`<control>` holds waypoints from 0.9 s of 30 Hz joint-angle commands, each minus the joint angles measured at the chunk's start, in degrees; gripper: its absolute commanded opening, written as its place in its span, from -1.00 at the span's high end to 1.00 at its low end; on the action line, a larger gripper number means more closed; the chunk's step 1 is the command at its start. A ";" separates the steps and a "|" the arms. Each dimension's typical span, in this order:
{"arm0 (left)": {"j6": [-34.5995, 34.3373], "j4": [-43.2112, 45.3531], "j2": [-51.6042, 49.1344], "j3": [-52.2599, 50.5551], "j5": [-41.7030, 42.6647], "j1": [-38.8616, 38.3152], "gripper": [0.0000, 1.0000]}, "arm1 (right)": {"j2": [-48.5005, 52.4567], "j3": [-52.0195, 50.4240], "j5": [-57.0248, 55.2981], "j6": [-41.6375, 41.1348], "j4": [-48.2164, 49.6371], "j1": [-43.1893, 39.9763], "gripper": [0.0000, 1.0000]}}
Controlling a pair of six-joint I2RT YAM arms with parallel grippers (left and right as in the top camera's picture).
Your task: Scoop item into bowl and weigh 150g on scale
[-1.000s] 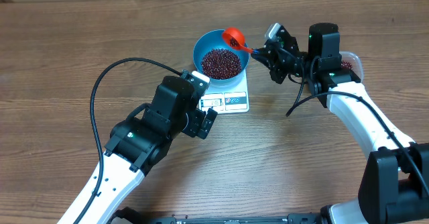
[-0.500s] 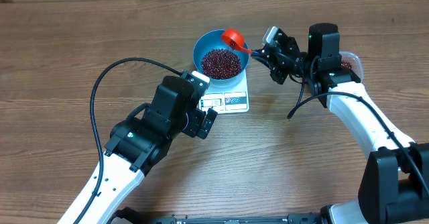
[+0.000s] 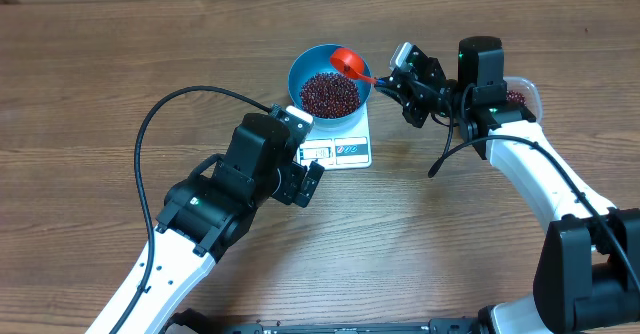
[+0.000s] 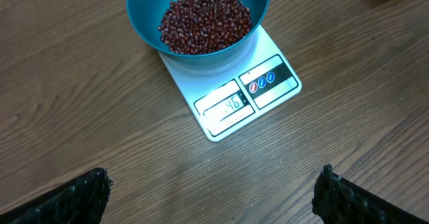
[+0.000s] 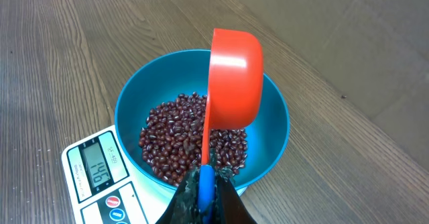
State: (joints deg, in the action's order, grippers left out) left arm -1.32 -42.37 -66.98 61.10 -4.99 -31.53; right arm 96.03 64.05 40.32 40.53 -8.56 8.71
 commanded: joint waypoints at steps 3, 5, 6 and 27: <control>-0.39 0.15 -0.26 -0.33 -0.31 -0.37 -0.99 | 0.50 0.02 0.92 0.28 0.35 0.35 0.93; -0.39 0.15 -0.26 -0.33 -0.31 -0.37 -0.99 | 0.50 0.02 0.92 0.28 0.35 0.35 0.93; -0.39 0.15 -0.26 -0.33 -0.28 -0.37 -0.99 | 0.50 0.02 0.92 0.28 0.35 0.35 0.93; -0.39 0.15 -0.26 -0.33 -0.31 -0.37 -0.99 | 0.55 0.02 1.75 3.61 0.37 0.35 0.93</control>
State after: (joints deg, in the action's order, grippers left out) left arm -1.32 -42.35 -66.98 61.10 -4.99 -31.53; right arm 96.07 64.07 41.19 42.17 -8.56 8.73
